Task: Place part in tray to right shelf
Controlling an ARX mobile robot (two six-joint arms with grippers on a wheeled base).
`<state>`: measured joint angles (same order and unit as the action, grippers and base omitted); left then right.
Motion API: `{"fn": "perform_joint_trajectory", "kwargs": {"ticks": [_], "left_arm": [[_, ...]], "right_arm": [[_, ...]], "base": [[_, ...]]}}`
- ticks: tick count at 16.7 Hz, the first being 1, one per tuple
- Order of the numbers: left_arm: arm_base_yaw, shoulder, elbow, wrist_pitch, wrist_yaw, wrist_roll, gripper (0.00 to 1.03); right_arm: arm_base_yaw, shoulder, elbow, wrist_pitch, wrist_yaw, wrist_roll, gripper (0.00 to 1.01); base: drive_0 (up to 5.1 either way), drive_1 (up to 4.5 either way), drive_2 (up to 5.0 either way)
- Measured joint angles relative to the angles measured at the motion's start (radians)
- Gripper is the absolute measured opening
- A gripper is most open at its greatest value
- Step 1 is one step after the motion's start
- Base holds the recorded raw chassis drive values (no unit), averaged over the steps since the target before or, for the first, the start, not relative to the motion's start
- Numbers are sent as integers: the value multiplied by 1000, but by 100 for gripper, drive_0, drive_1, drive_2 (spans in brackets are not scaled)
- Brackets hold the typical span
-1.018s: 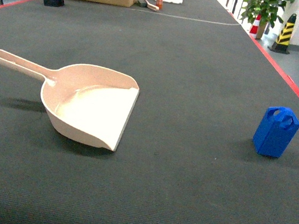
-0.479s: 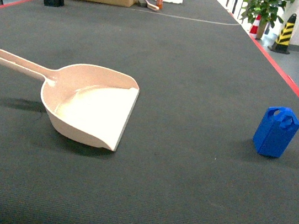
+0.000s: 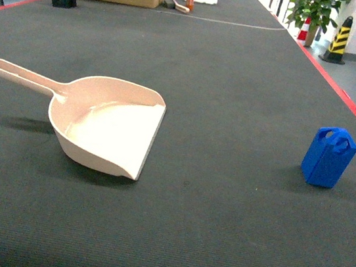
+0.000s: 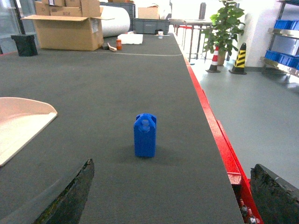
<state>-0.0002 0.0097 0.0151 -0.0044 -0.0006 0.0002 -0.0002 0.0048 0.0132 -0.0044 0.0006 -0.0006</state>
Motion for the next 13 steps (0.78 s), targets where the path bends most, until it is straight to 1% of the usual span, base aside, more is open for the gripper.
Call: {"fn": "perform_joint_trajectory", "kwargs": {"ticks": [13], "left_arm": [[0, 0, 0, 0, 0, 0, 98]], "right_arm": [[0, 0, 0, 0, 0, 0, 98]], "base": [[0, 0, 0]]}}
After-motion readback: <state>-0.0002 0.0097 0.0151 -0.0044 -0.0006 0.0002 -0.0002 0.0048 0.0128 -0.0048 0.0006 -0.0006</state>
